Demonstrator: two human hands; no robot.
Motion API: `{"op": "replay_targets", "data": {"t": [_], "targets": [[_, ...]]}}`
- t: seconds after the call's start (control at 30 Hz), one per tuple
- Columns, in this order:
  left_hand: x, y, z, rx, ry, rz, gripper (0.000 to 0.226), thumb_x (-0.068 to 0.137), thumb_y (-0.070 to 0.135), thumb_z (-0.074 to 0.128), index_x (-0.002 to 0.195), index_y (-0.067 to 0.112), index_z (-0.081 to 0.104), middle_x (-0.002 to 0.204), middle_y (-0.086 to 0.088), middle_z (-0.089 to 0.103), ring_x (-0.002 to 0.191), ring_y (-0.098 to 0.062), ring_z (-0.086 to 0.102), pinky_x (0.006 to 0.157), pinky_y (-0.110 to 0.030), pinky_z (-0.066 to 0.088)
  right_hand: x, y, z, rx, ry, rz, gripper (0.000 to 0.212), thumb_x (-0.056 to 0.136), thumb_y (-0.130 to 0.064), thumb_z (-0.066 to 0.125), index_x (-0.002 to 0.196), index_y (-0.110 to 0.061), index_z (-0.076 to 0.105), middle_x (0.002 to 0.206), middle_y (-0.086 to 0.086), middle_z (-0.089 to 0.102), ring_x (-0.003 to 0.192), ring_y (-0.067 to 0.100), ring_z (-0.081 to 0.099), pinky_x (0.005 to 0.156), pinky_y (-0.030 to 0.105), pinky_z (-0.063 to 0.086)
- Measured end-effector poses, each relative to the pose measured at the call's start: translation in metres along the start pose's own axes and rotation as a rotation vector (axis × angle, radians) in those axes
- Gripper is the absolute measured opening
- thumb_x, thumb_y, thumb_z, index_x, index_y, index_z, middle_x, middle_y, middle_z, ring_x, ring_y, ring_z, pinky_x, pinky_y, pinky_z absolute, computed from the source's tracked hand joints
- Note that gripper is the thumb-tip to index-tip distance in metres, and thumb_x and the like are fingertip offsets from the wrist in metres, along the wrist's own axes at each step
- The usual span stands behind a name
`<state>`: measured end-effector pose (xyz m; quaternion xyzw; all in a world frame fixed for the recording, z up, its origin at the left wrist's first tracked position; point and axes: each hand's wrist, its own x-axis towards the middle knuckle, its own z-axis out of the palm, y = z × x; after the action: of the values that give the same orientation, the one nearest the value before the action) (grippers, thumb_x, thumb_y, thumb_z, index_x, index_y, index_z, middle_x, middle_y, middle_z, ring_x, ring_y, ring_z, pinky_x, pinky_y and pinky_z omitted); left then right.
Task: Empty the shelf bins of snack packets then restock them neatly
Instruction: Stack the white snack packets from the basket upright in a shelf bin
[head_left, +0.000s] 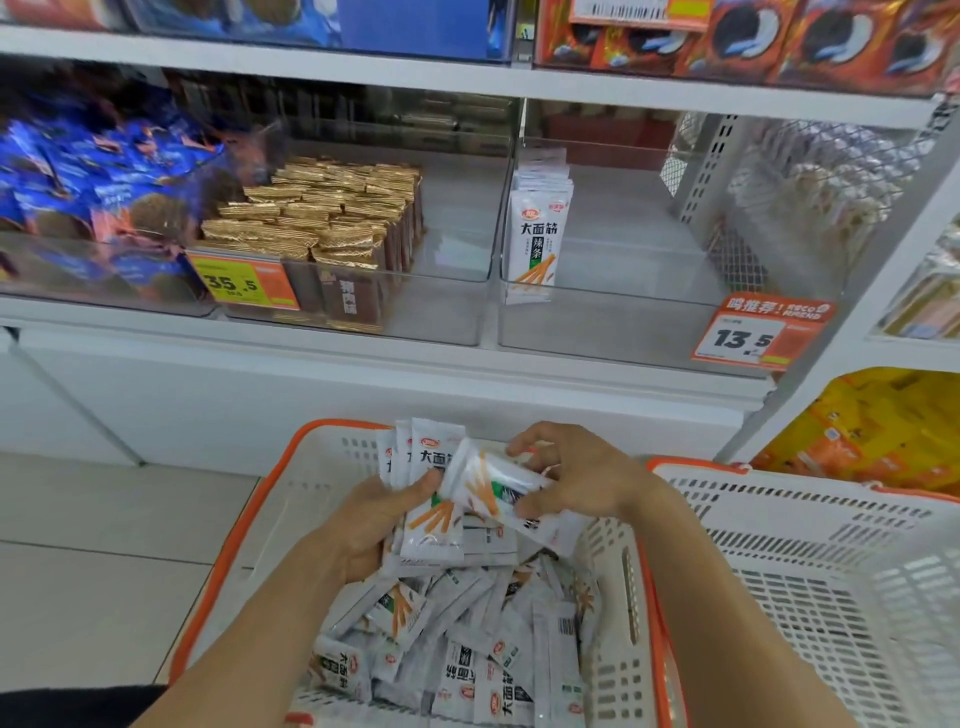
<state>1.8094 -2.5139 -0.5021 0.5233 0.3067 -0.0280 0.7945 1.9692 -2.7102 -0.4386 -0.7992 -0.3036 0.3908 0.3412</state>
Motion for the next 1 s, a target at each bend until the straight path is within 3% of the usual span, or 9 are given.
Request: {"op": "replay_targets", "data": {"t": [0.1,0.17,0.37,0.47,0.57,0.63,0.8,0.9,1.0], "targets": [[-0.003,-0.001,-0.004,0.138,-0.165,-0.042,0.097,0.042,0.053,0.097,0.123,0.008,0.067,0.118,-0.019,0.071,0.109,-0.034,0.069,0.087,-0.046,0.058,-0.002,0.0,-0.009,-0.254,-0.057,0.05,0.047,0.062,-0.022,0.094,0.099,-0.031,0.066,0.113,-0.006,0.06,0.098,0.01,0.06,0.076,0.03,0.051],[-0.005,-0.002,0.0,0.245,-0.243,-0.049,0.095,0.047,0.052,0.097,0.126,0.01,0.065,0.123,-0.016,0.069,0.114,-0.034,0.067,0.094,-0.049,0.055,0.001,0.002,-0.006,-0.278,-0.005,0.043,0.049,0.056,-0.028,0.096,0.094,-0.035,0.066,0.113,-0.007,0.057,0.097,0.012,0.058,0.075,0.03,0.05],[-0.013,-0.008,0.018,0.212,-0.24,-0.095,0.085,0.053,0.035,0.099,0.126,0.006,0.066,0.121,-0.019,0.07,0.114,-0.035,0.067,0.101,-0.053,0.051,0.007,0.009,0.024,0.022,0.249,-0.044,0.089,0.059,-0.023,0.097,0.132,-0.03,0.048,0.124,-0.003,0.053,0.11,0.013,0.055,0.072,0.017,0.047],[-0.012,-0.01,0.024,0.074,-0.144,-0.093,0.068,0.067,0.02,0.093,0.127,0.003,0.066,0.121,-0.027,0.067,0.116,-0.043,0.063,0.102,-0.064,0.045,0.012,0.015,0.039,0.248,0.241,0.099,0.098,0.068,-0.039,0.092,0.147,-0.022,0.036,0.133,-0.001,0.056,0.118,0.018,0.059,0.092,0.033,0.054],[-0.009,-0.006,0.031,-0.022,-0.101,-0.04,0.059,0.067,0.022,0.091,0.121,0.006,0.071,0.127,-0.043,0.054,0.117,-0.052,0.051,0.101,-0.073,0.04,0.015,0.017,0.054,0.682,-0.099,0.223,0.061,0.089,-0.037,0.075,0.139,-0.01,0.053,0.124,0.011,0.07,0.116,0.031,0.067,0.103,0.052,0.051],[-0.01,0.002,0.039,-0.123,-0.092,-0.018,0.046,0.073,0.008,0.082,0.118,0.004,0.072,0.121,-0.036,0.062,0.104,-0.044,0.065,0.087,-0.058,0.056,0.012,0.009,0.06,0.885,-0.185,0.176,0.04,0.099,-0.028,0.062,0.135,-0.009,0.06,0.127,0.013,0.069,0.121,0.032,0.064,0.108,0.051,0.047],[-0.013,0.033,0.076,-0.173,-0.115,0.101,0.056,0.063,0.007,0.061,0.118,0.001,0.068,0.115,-0.021,0.071,0.094,-0.031,0.069,0.076,-0.038,0.059,-0.006,-0.018,0.031,0.56,-0.068,-0.076,0.039,0.093,0.003,0.06,0.124,-0.021,0.064,0.125,-0.004,0.07,0.116,0.01,0.064,0.096,0.023,0.051],[-0.014,0.065,0.102,-0.044,-0.005,0.242,0.075,0.056,0.009,0.064,0.129,0.0,0.048,0.122,-0.028,0.064,0.098,-0.033,0.068,0.08,-0.046,0.058,-0.025,-0.041,-0.001,0.373,-0.029,-0.255,0.056,0.091,0.011,0.059,0.139,-0.017,0.054,0.131,-0.004,0.066,0.122,0.01,0.061,0.1,0.023,0.05],[-0.017,0.114,0.125,0.25,-0.019,0.422,0.048,0.072,0.002,0.071,0.113,0.01,0.049,0.124,-0.017,0.064,0.101,-0.019,0.067,0.079,-0.033,0.057,-0.032,-0.062,-0.04,0.215,0.146,-0.37,0.058,0.084,0.009,0.07,0.135,-0.015,0.055,0.123,-0.002,0.071,0.115,0.012,0.066,0.099,0.033,0.054]]}}
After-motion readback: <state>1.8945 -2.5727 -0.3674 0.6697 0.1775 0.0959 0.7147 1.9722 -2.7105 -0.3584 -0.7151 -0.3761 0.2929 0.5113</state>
